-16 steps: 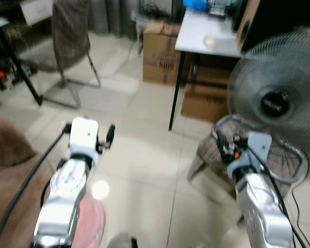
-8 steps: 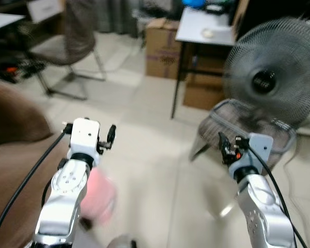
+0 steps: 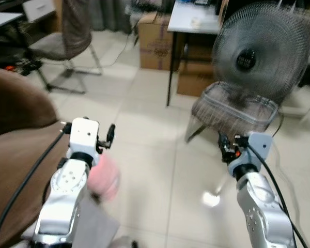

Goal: Move the pillow to the sofa from floor

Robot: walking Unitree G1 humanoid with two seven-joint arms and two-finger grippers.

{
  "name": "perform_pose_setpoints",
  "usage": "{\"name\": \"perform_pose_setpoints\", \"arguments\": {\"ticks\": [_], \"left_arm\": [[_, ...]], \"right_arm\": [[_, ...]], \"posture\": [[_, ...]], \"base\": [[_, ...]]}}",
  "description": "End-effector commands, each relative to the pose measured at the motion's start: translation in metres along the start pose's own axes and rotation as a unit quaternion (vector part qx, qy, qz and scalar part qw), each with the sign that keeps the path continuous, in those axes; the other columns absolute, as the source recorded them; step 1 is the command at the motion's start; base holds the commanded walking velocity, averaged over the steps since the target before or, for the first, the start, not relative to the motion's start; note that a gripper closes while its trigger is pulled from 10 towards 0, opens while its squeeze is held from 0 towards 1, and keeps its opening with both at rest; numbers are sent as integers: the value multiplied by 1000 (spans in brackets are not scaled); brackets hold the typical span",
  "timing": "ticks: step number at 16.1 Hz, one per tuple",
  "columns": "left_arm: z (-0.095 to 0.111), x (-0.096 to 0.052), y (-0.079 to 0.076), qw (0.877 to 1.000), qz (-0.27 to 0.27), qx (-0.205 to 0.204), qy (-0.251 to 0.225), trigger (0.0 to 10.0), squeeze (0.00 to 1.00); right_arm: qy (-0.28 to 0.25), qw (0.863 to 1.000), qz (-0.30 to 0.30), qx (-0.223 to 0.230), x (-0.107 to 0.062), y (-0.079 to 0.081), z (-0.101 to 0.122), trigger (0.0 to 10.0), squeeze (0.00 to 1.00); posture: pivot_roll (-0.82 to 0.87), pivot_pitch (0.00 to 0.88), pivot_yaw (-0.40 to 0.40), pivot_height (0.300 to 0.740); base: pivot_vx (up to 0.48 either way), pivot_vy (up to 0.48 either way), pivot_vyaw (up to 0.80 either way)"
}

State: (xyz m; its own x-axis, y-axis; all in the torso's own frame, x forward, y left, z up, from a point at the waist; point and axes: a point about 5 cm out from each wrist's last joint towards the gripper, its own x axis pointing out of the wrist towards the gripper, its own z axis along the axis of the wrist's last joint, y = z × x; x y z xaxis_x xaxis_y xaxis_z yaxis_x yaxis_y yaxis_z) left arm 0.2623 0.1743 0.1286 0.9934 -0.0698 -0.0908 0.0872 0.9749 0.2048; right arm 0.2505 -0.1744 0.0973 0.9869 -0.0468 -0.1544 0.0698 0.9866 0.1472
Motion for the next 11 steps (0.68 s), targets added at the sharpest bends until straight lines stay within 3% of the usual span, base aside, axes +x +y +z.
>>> {"name": "perform_pose_setpoints", "arguments": {"ticks": [1,5,8,11], "left_arm": [[2,0,2,1000,1,5,-3,10000,0],[2,0,3,1000,1,5,-3,10000,0],[2,0,2,1000,0,5,-4,10000,0],[1,-1,3,1000,1,5,-4,10000,0]], "right_arm": [[0,1000,0,-1,1,0,1,10000,0],[1,1000,1,-1,1,0,1,10000,0],[2,1000,2,0,1,0,-1,10000,0],[3,1000,2,0,1,0,-1,10000,0]], "posture": [[8,0,12,740],[11,0,6,740],[12,0,5,740],[15,0,-1,740]], "base": [[-296,0,0],[-293,0,-800],[-294,0,0],[-294,0,-481]]}}
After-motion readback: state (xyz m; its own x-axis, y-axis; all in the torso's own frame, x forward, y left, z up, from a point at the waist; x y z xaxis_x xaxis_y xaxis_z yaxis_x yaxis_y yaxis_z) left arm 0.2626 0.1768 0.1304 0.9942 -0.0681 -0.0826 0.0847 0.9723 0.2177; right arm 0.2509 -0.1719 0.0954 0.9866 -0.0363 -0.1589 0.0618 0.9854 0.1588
